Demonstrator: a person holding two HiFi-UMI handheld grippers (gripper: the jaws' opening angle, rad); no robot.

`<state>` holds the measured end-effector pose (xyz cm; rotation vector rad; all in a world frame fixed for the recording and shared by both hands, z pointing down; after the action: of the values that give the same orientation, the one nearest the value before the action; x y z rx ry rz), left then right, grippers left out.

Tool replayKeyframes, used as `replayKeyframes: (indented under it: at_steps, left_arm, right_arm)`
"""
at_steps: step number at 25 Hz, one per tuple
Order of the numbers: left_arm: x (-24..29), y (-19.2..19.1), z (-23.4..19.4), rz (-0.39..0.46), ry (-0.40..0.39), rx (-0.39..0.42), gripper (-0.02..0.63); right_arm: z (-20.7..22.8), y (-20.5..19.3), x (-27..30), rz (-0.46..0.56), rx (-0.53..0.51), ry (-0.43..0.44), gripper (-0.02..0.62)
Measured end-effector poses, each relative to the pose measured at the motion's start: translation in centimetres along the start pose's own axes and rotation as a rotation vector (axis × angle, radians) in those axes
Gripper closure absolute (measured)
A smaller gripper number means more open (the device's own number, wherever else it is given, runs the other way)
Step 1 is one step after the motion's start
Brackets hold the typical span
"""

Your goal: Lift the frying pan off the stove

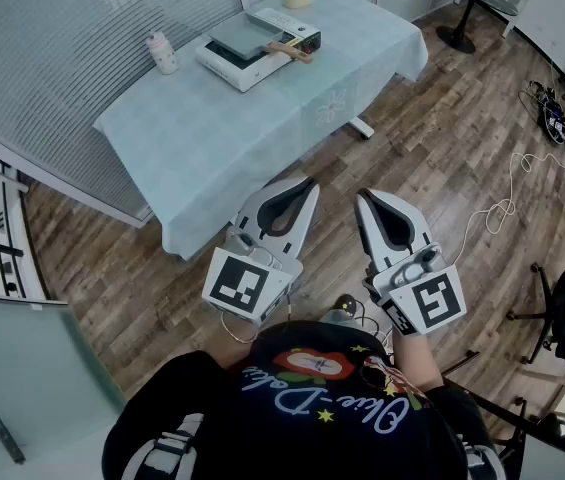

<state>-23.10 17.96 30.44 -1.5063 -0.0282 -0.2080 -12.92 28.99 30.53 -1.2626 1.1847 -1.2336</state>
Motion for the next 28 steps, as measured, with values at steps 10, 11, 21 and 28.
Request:
replayKeyframes:
  at_steps: [10,11,21,28]
  left_arm:
    - [0.1,0.3,-0.8,0.007,0.017,-0.003,0.6]
    - [0.1,0.2,-0.9,0.003,0.024,0.001,0.6]
    - [1.3,-0.3,-0.7,-0.021,0.088,-0.016,0.6]
    - [2.5,-0.6,-0.3,-0.044,0.137,-0.04,0.6]
  right_arm:
    - [0.4,0.0,0.9,0.036,0.039,0.011,0.595]
    - [0.7,0.0,1.0,0.048,0.052,0.012,0.595]
    - [3.0,-0.6,0.9,0.09,0.097,0.078,0.595]
    - [4.8,-1.0,1.2,0.085,0.101,0.151,0.594]
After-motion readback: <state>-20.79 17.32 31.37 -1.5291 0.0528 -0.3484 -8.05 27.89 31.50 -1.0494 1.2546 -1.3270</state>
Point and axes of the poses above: the fingertips, and each gripper's own axes: x forward along the fingers, z to its right, y out of its top, the point moved 7 cm from there along -x, backward along the fingers, and after that the axes turned 9 degrees about -z, right-handed, at the moved point
